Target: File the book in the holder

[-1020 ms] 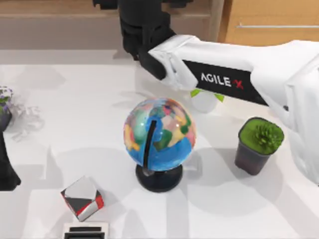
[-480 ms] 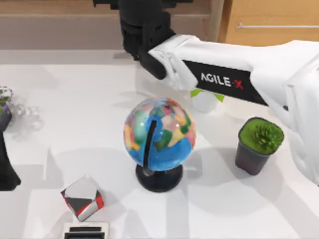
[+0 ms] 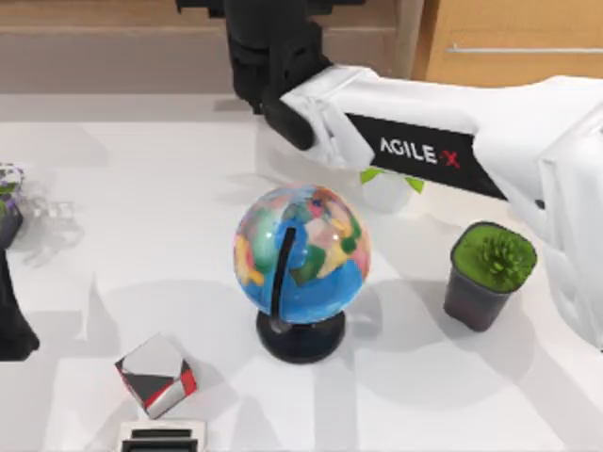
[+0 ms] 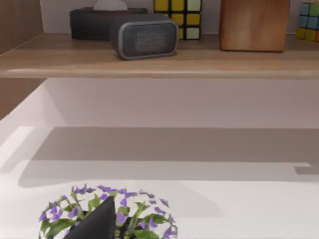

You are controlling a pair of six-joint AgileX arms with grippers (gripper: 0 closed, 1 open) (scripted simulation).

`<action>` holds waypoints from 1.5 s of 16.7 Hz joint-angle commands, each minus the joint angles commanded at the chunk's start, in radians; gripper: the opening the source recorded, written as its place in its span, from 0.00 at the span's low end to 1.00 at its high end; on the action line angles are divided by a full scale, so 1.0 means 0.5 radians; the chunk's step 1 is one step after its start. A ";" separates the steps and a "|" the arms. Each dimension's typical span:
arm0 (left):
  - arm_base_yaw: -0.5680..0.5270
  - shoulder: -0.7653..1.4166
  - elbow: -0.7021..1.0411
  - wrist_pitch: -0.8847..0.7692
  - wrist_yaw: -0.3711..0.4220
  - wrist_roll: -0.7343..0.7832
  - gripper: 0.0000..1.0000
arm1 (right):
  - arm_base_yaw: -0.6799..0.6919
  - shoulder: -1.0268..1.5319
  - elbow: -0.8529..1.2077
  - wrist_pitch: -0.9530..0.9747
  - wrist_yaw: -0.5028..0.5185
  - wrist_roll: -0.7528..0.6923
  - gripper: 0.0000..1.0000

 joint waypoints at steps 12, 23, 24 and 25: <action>0.000 0.000 0.000 0.000 0.000 0.000 1.00 | 0.007 -0.035 0.050 -0.091 -0.009 0.013 0.00; 0.000 0.000 0.000 0.000 0.000 0.000 1.00 | -0.035 -0.809 -0.921 -0.069 -0.789 0.689 0.00; 0.000 0.000 0.000 0.000 0.000 0.000 1.00 | -0.048 -0.925 -1.060 -0.070 -0.895 0.771 0.00; 0.000 0.000 0.000 0.000 0.000 0.000 1.00 | -0.062 -1.044 -1.201 -0.070 -1.001 0.853 0.00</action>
